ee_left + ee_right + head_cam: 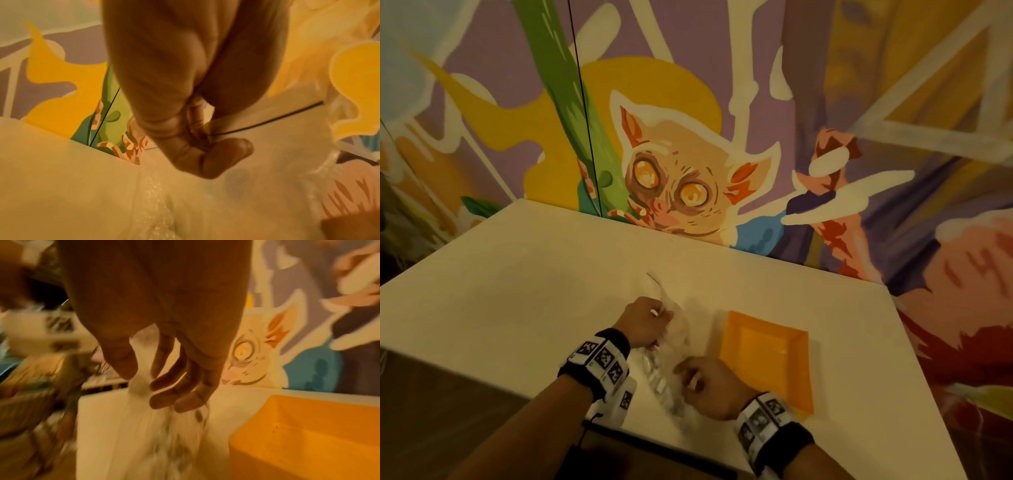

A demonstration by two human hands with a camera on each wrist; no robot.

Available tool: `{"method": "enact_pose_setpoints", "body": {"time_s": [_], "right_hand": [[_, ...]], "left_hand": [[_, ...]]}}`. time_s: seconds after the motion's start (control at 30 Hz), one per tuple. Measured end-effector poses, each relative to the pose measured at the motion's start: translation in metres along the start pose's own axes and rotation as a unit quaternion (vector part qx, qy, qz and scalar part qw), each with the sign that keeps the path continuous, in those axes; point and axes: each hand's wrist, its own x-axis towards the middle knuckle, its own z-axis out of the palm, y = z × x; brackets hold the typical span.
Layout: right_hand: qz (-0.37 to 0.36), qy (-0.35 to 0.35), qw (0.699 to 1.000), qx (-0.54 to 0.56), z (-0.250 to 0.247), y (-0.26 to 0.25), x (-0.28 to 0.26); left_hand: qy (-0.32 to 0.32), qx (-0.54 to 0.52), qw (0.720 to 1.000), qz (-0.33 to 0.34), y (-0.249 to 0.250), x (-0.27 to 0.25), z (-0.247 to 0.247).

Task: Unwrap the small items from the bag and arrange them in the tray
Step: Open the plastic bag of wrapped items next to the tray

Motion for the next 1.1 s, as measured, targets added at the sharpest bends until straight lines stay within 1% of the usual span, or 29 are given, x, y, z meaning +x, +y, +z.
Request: {"method": "enact_pose_setpoints", "body": {"time_s": [0.03, 0.1, 0.17, 0.23, 0.3, 0.37, 0.43, 0.53, 0.6, 0.7, 0.77, 0.83, 0.9, 0.97, 1.0, 1.1], "right_hand": [[-0.006, 0.030, 0.999, 0.044, -0.010, -0.003, -0.001], [-0.014, 0.111, 0.986, 0.120, -0.028, -0.010, 0.001], [-0.012, 0.174, 0.964, 0.201, -0.042, -0.018, 0.006], [-0.008, 0.204, 0.936, 0.287, -0.050, -0.030, 0.013], [-0.005, 0.204, 0.909, 0.364, -0.054, -0.044, 0.018], [0.002, 0.183, 0.883, 0.432, -0.055, -0.058, 0.022], [0.011, 0.162, 0.866, 0.473, -0.052, -0.068, 0.024], [0.035, 0.164, 0.837, 0.521, -0.044, -0.075, 0.025], [0.056, 0.178, 0.820, 0.542, -0.040, -0.074, 0.026], [0.070, 0.180, 0.816, 0.545, -0.038, -0.070, 0.026], [0.071, 0.186, 0.813, 0.547, -0.038, -0.067, 0.025], [0.074, 0.193, 0.804, 0.558, -0.038, -0.066, 0.025], [0.076, 0.197, 0.802, 0.559, -0.039, -0.065, 0.026], [0.069, 0.186, 0.817, 0.541, -0.039, -0.066, 0.024], [0.058, 0.180, 0.828, 0.528, -0.039, -0.066, 0.022], [0.020, 0.164, 0.866, 0.472, -0.039, -0.061, 0.016]], "left_hand": [[-0.006, 0.007, 1.000, 0.024, 0.002, -0.003, -0.003], [-0.023, 0.018, 0.997, 0.072, 0.010, -0.006, -0.012], [-0.032, 0.054, 0.991, 0.120, 0.023, -0.008, -0.022], [-0.027, 0.120, 0.979, 0.161, 0.037, -0.010, -0.031], [-0.022, 0.167, 0.968, 0.185, 0.049, -0.014, -0.037], [-0.019, 0.195, 0.961, 0.194, 0.053, -0.016, -0.040], [-0.012, 0.212, 0.956, 0.202, 0.054, -0.019, -0.040], [-0.011, 0.203, 0.956, 0.214, 0.050, -0.026, -0.037], [-0.031, 0.163, 0.963, 0.214, 0.043, -0.030, -0.034], [-0.075, 0.053, 0.977, 0.190, 0.028, -0.034, -0.028], [-0.087, -0.043, 0.981, 0.167, 0.020, -0.036, -0.025], [-0.065, -0.136, 0.977, 0.148, 0.014, -0.038, -0.021], [-0.012, -0.219, 0.969, 0.117, 0.010, -0.038, -0.017], [0.026, -0.280, 0.954, 0.102, 0.007, -0.038, -0.015], [0.031, -0.302, 0.948, 0.097, 0.005, -0.037, -0.014], [0.020, -0.354, 0.932, 0.076, 0.000, -0.039, -0.010]]}}
